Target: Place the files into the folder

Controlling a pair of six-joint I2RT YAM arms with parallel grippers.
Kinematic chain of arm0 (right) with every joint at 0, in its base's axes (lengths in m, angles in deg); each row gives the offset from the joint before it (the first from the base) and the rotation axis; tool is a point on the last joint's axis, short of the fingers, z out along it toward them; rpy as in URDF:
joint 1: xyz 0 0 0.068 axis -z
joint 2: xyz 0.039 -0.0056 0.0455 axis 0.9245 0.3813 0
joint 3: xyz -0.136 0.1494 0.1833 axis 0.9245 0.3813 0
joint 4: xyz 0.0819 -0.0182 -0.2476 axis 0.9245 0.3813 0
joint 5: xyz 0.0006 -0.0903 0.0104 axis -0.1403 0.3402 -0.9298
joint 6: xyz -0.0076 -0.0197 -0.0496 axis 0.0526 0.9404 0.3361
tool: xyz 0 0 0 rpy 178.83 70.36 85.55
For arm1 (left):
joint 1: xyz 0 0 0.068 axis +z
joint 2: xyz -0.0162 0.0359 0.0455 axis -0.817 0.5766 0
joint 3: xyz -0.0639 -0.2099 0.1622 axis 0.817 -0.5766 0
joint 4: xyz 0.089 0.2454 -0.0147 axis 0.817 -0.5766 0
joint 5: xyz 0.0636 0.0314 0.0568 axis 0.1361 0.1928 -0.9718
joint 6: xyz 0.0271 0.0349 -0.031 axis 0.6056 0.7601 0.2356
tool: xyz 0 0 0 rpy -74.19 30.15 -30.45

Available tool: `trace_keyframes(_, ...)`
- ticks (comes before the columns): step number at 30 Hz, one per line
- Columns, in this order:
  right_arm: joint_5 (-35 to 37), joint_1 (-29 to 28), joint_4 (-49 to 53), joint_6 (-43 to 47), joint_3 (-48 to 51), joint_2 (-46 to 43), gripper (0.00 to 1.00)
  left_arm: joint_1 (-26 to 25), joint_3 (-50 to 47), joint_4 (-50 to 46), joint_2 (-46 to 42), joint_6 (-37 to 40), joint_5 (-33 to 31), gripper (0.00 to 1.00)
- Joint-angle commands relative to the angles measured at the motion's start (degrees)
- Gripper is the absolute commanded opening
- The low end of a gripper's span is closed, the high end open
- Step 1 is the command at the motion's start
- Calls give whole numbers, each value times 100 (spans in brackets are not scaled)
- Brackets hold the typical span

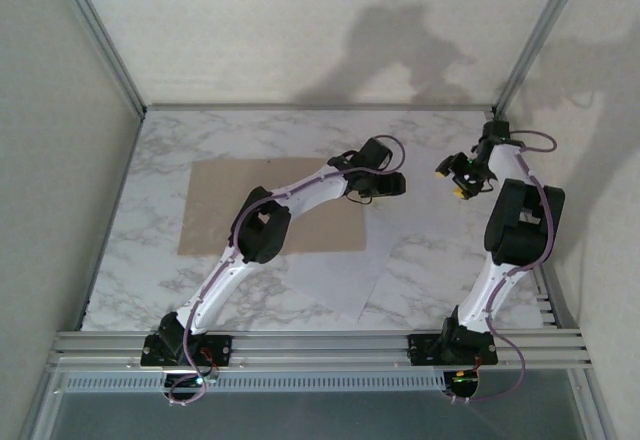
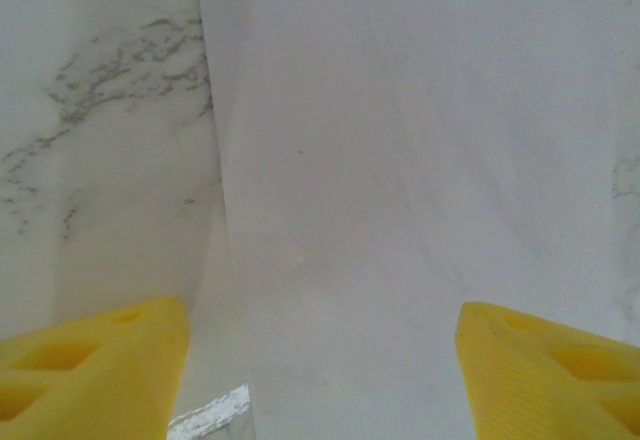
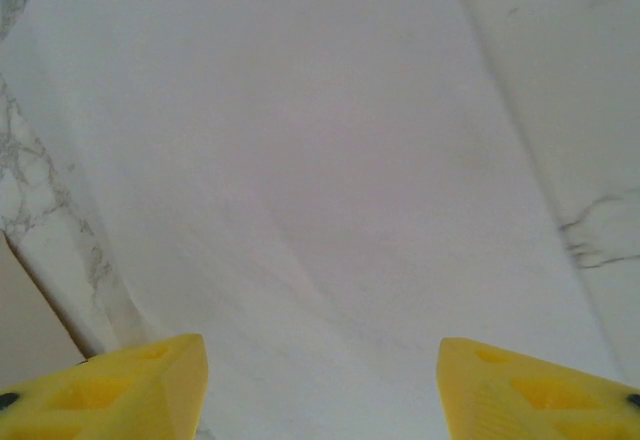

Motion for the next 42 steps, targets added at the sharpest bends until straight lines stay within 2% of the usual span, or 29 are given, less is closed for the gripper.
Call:
trace_keyframes(1, 250, 215, 138, 393, 152, -186, 63, -152, 182, -244, 168, -31, -408, 71)
trace_keyframes(15, -51, 375, 21, 438, 232, 230, 64, -368, 401, -452, 308, -101, -1077, 76)
trace_keyframes(23, -353, 361, -128, 316, 389, 369, 63, -387, 398, -402, 358, -215, -920, 72)
trace_keyframes(29, -387, 291, -162, 256, 489, 476, 62, -390, 395, -442, 392, -242, -870, 73)
trace_keyframes(42, -534, 159, -221, -41, 695, 627, 62, -376, 385, -446, 394, -312, -648, 83)
